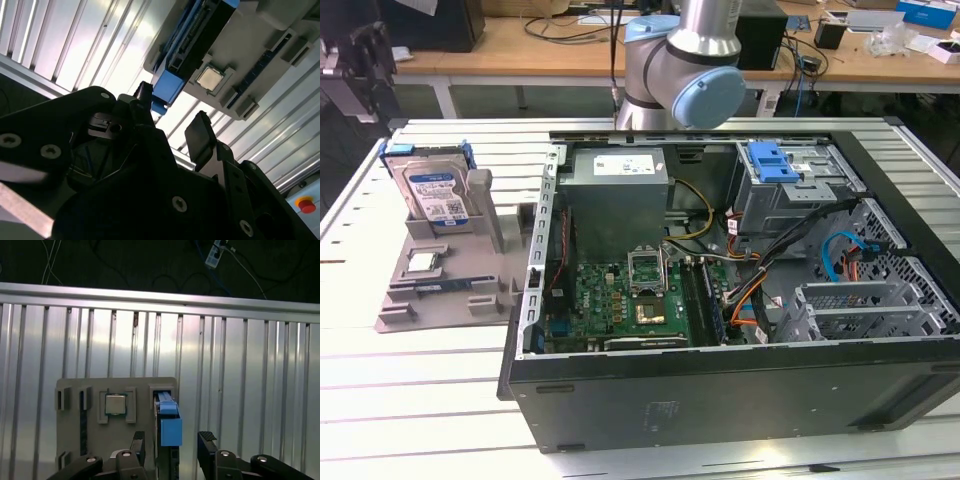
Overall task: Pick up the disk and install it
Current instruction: 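Pick up the disk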
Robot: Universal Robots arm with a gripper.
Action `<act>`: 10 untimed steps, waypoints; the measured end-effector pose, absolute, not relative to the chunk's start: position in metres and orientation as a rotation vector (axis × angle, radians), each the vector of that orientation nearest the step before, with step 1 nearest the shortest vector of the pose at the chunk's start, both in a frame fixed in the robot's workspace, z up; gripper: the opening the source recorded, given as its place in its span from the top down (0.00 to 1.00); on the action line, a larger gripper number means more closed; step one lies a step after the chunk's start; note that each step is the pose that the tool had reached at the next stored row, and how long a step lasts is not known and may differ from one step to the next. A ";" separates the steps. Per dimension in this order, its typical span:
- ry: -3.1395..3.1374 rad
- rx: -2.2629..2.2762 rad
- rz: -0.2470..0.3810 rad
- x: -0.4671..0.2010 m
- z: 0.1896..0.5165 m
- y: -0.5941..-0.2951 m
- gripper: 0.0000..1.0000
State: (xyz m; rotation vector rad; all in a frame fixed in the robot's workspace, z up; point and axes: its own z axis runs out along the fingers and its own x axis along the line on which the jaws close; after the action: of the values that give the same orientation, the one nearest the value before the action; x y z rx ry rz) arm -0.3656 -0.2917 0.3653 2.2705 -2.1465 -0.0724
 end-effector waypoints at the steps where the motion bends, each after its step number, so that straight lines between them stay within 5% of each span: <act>1: -2.147 2.270 -0.072 -0.366 0.363 -0.292 0.46; 10: -2.138 2.264 -0.056 -0.362 0.346 -0.292 0.46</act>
State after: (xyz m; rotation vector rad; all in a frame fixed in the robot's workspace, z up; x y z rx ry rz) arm -0.3621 -0.2916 0.3456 2.2642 -2.1382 -0.0562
